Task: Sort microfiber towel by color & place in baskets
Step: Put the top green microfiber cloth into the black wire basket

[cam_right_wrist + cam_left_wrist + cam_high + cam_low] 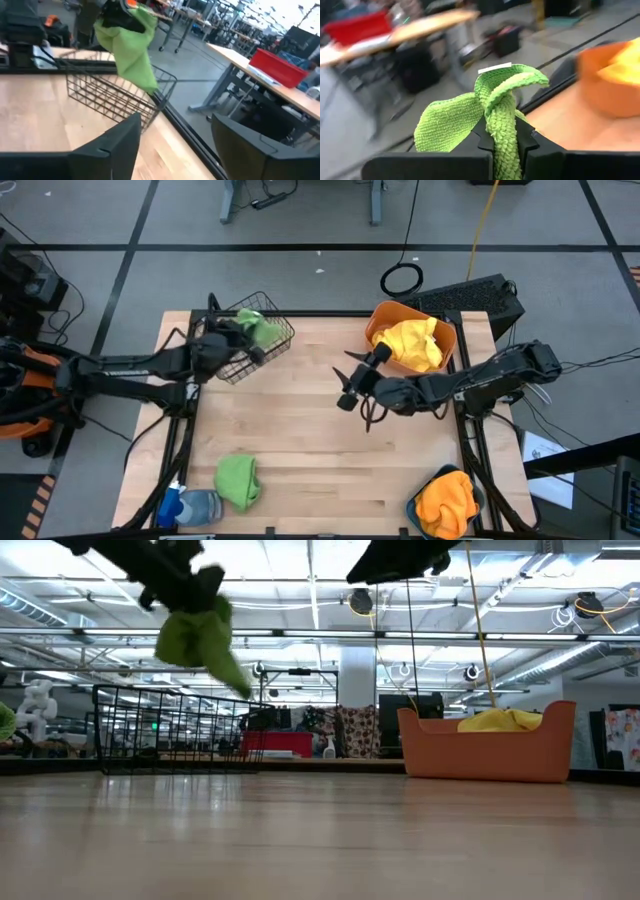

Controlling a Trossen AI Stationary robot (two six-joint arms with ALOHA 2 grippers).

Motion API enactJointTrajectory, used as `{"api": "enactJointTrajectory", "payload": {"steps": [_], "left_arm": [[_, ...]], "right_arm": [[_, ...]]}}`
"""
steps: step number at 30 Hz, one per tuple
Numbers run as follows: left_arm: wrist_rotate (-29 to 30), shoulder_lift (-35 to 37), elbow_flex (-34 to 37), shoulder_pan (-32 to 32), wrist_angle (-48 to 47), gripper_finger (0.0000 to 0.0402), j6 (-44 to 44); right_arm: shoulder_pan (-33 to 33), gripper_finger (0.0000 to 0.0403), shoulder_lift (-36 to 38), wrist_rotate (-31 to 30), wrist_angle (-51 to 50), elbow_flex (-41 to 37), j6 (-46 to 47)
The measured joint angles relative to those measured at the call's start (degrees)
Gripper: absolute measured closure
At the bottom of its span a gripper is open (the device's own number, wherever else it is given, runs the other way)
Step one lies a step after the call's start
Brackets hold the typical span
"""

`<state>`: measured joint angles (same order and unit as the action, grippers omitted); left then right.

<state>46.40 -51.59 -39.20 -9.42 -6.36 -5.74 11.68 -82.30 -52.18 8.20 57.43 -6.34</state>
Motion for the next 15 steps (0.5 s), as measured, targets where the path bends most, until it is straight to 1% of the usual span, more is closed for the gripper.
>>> {"api": "enactJointTrajectory", "payload": {"steps": [2,4,7,9,11,13,15], "left_arm": [[0.39,-0.32,0.16,-2.72,-3.25,0.0384,-3.59],[0.65,-1.53,0.66,-5.27,-2.73,0.0381,-6.02],[0.53,-3.76,2.07,-8.75,-3.42,0.0358,-8.15],[0.26,-5.32,2.5,-10.74,-3.31,0.0336,-10.16],[-2.06,-6.8,2.62,-11.98,-3.17,0.0308,-9.39],[-4.16,-8.23,2.63,-12.42,-2.95,0.0274,-8.44],[-4.6,-9.27,2.66,-12.58,-2.46,0.0234,-7.57]], "right_arm": [[-0.88,0.0166,-0.14,0.02,-1.5,0.0,1.26],[-1.76,0.0165,-0.64,0.0,-1.68,0.0,2.2],[-2.88,0.0168,-1.27,0.18,-2.31,0.0,2.52],[-3.57,0.0171,-1.99,1.52,-2.39,0.0,2.69],[-3.92,0.0174,-2.93,2.78,-2.47,0.0,3.14],[-4.2,0.0177,-3.73,3.93,-2.51,0.0,3.96],[-4.23,0.018,-4.46,4.58,-2.58,0.0,4.83]]}}
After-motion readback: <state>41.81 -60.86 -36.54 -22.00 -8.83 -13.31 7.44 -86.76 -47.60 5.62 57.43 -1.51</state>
